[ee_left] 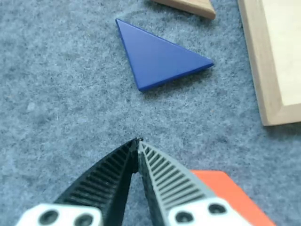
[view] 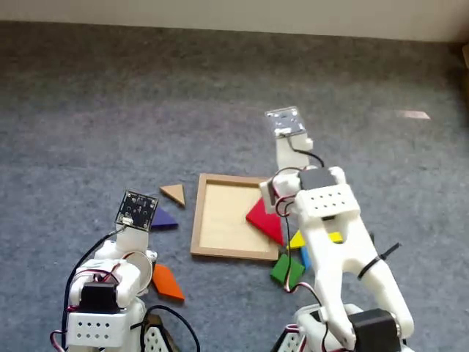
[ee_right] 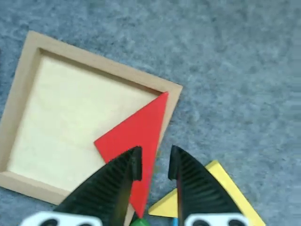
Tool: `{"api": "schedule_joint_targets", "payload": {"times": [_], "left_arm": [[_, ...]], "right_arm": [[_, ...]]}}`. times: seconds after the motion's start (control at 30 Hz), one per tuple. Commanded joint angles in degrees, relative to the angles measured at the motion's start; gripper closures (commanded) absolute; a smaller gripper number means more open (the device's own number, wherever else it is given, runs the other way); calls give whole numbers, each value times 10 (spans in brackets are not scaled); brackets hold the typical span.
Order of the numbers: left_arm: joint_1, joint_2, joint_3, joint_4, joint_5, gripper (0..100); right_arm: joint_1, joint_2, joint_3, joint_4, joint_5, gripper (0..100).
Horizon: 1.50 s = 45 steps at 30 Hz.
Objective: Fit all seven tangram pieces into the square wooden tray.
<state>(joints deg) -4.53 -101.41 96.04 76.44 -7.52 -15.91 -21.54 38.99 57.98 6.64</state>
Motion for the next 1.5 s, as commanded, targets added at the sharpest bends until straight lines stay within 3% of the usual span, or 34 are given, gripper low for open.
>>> {"api": "schedule_joint_targets", "payload": {"times": [0.0, 0.23, 0.63, 0.87, 1.1, 1.27, 1.47], "left_arm": [[-6, -26, 12, 7, -2, 989], [-6, -26, 12, 7, -2, 989], [-6, -26, 12, 7, -2, 989], [-6, -26, 12, 7, -2, 989], [-6, -26, 12, 7, -2, 989], [-5, -26, 12, 7, -2, 989], [-5, -26, 12, 7, -2, 989]], "right_arm": [[17, 16, -2, -8, 32, 914], [16, 125, -7, -18, 91, 914], [-43, 130, -3, -16, 89, 914], [-27, 130, -7, 29, 88, 915], [-24, -1, -3, 40, 87, 943], [-77, -90, 65, -42, 30, 943], [-133, -95, 151, -161, 30, 943]]}}
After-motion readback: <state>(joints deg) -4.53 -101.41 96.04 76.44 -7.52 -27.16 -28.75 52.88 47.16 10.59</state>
